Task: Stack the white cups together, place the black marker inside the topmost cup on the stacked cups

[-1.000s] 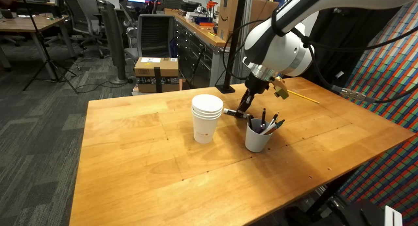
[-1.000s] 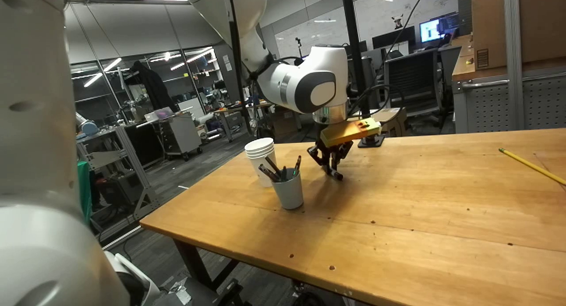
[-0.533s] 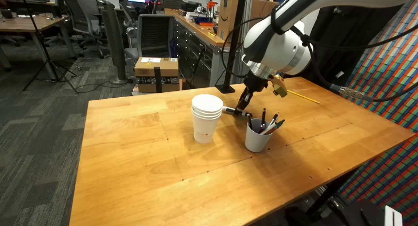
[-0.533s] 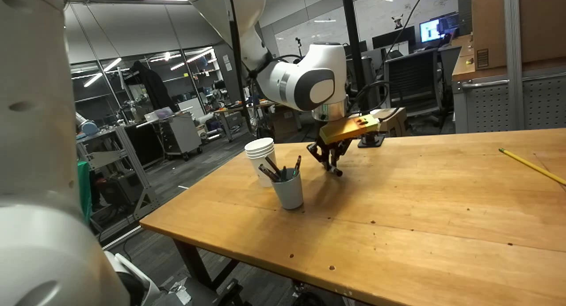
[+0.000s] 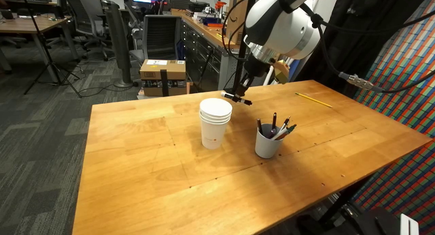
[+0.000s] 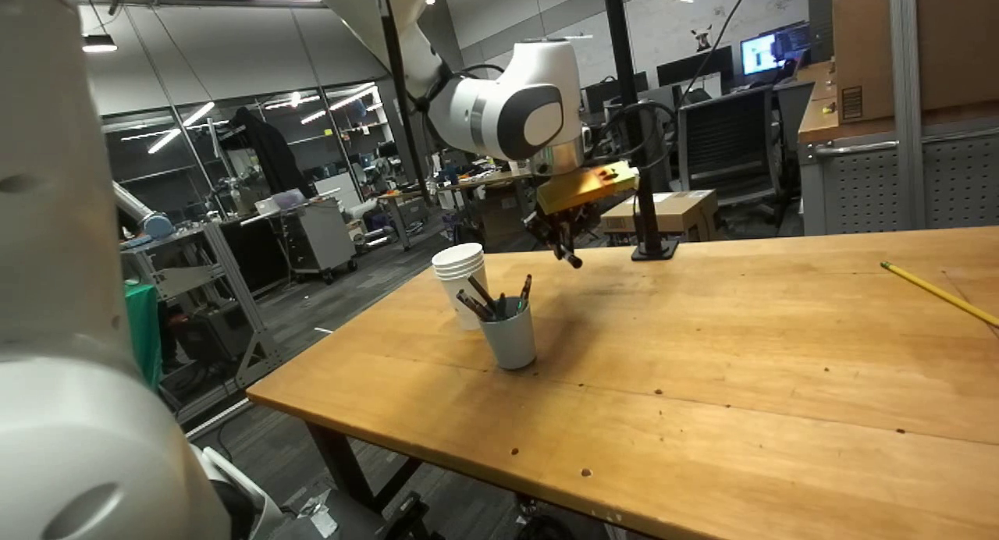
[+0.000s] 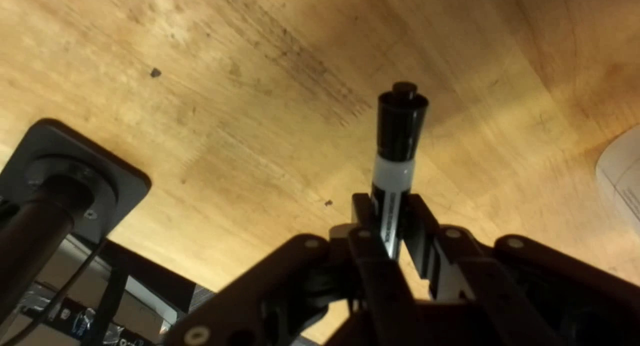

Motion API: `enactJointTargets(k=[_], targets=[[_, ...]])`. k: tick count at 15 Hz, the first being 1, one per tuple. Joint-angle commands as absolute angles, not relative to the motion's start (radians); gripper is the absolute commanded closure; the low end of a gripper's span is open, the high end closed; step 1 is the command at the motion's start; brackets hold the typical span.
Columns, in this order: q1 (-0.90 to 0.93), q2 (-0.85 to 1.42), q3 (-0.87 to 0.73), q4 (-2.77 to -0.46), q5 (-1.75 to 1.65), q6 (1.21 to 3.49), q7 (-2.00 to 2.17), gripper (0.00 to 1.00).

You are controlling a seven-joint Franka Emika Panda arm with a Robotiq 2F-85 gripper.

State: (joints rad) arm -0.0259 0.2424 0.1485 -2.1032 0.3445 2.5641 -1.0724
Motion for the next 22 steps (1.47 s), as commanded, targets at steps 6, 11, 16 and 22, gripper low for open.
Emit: enactJointTargets(k=[6, 11, 16, 22], targets=[[0.046, 0.11, 0.161, -2.062, 0.338, 2.549, -0.72, 0.91], [0.079, 0.035, 0.17, -2.044, 0.416, 2.564, -0.489, 0.91], [0.124, -0.072, 0.171, -2.095, 0.536, 2.665, -0.347, 0.91], [0.17, -0.185, 0.203, -2.246, 0.608, 2.933, -0.288, 0.91]])
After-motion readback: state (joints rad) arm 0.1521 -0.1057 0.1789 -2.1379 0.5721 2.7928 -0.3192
